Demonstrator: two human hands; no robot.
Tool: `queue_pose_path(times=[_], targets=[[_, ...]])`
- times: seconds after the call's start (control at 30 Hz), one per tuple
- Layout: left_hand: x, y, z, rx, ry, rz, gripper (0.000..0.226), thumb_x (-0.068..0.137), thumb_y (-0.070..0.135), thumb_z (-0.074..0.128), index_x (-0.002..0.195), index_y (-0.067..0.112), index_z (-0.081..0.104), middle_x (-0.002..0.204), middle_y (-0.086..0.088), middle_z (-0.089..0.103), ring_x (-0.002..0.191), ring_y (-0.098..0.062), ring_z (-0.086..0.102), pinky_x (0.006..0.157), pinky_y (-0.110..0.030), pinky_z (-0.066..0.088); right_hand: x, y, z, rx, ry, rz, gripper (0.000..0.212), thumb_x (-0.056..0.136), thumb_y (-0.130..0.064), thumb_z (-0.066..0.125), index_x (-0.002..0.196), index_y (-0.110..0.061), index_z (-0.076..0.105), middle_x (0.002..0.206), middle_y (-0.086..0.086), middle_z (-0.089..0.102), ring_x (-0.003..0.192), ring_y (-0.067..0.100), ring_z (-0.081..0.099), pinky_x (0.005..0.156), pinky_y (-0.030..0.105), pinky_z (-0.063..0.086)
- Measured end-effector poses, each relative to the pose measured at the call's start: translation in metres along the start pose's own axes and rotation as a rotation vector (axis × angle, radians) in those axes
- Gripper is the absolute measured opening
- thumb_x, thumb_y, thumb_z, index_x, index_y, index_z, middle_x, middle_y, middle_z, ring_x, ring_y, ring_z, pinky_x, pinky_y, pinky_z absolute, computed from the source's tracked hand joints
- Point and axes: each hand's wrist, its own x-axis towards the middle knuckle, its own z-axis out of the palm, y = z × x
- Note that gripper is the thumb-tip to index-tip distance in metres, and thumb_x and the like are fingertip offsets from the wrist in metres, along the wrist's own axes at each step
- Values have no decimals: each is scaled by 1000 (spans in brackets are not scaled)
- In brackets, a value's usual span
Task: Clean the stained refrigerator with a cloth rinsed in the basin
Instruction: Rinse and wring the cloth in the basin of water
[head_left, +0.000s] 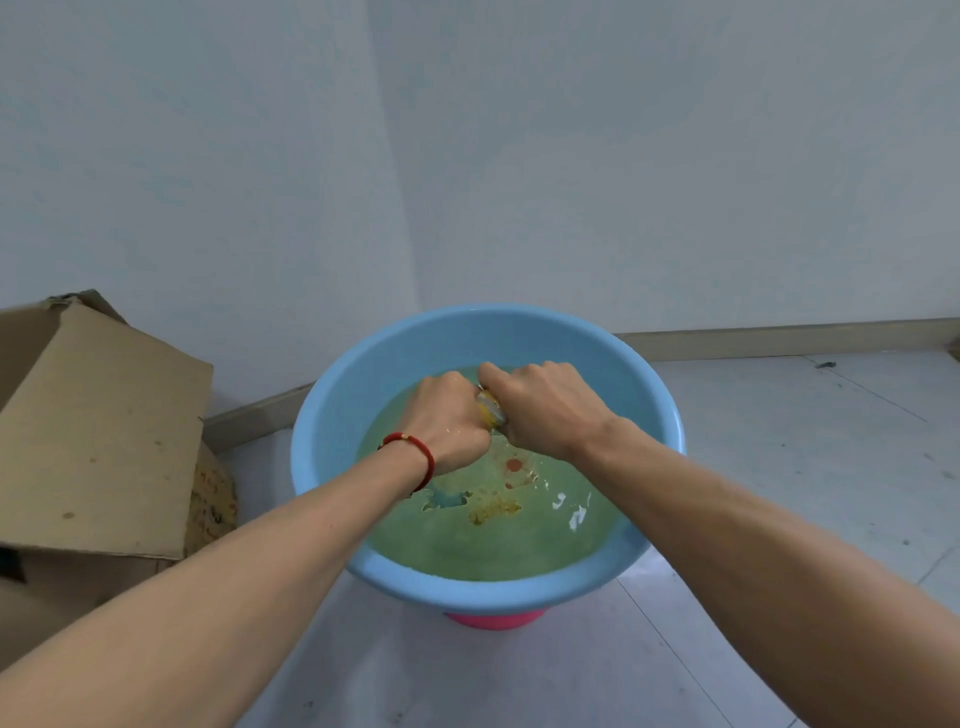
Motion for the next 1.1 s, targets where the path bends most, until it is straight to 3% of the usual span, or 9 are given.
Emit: queue_pose_path(times=[0.17,0.3,0.4,0.5,0.7,0.77,0.9,1.0,1.1], targets=[[4,5,-8,-210,-61,-47,15,76,-3,62,64,5,57,54,-3,47,49,-18,41,36,-21,28,3,13,-1,9,83,-76,28,76,-10,71,93,-13,49,56,-1,43,42,33,38,45,24,13],[10,7,-16,-358,-210,-27,9,75,4,70,85,4,69,64,-6,53,54,-21,43,48,-26,34,8,22,-17,62,-74,25,21,90,-22,64,106,-20,51,74,2,53,66,35,53,49,36,26],[22,21,-30,-433,-382,85,20,80,23,81,91,13,68,71,-3,52,56,-18,43,49,-27,38,-9,43,-36,301,-138,176,35,82,-28,77,109,-21,55,98,0,62,88,28,59,68,41,44],[41,46,-34,-490,-475,233,34,86,42,78,103,13,72,78,-2,55,67,-18,52,60,-29,49,-47,72,-62,480,-137,382,50,75,-38,90,112,-19,63,101,-2,65,89,19,59,74,34,46],[54,159,5,-680,-474,613,41,78,16,87,118,15,75,92,-12,75,73,-15,68,66,-25,59,-175,119,-129,947,-27,872,30,98,-40,68,105,-14,79,92,9,78,83,16,72,73,32,60],[46,208,17,-614,-435,793,45,75,16,90,118,22,76,91,-3,77,67,-11,66,66,-21,56,-222,121,-143,1094,72,1082,37,105,-35,58,109,-3,76,98,17,78,85,25,74,73,33,60],[12,293,41,-484,-155,1143,30,73,21,91,102,22,82,95,1,73,82,-16,66,78,-27,52,-303,117,-175,1226,348,1443,34,106,-25,51,117,0,70,101,22,77,85,30,75,71,35,61],[-25,323,63,-398,58,1378,20,80,11,84,99,19,81,89,2,57,79,-17,53,69,-34,47,-343,116,-186,1293,635,1585,25,101,-19,57,116,-1,66,100,20,74,86,31,74,67,37,62],[-60,325,86,-317,271,1453,38,82,0,77,113,21,73,93,-2,64,81,-24,56,68,-35,43,-370,117,-186,1376,814,1613,19,99,-18,58,112,-6,64,103,16,70,86,27,73,68,38,63]])
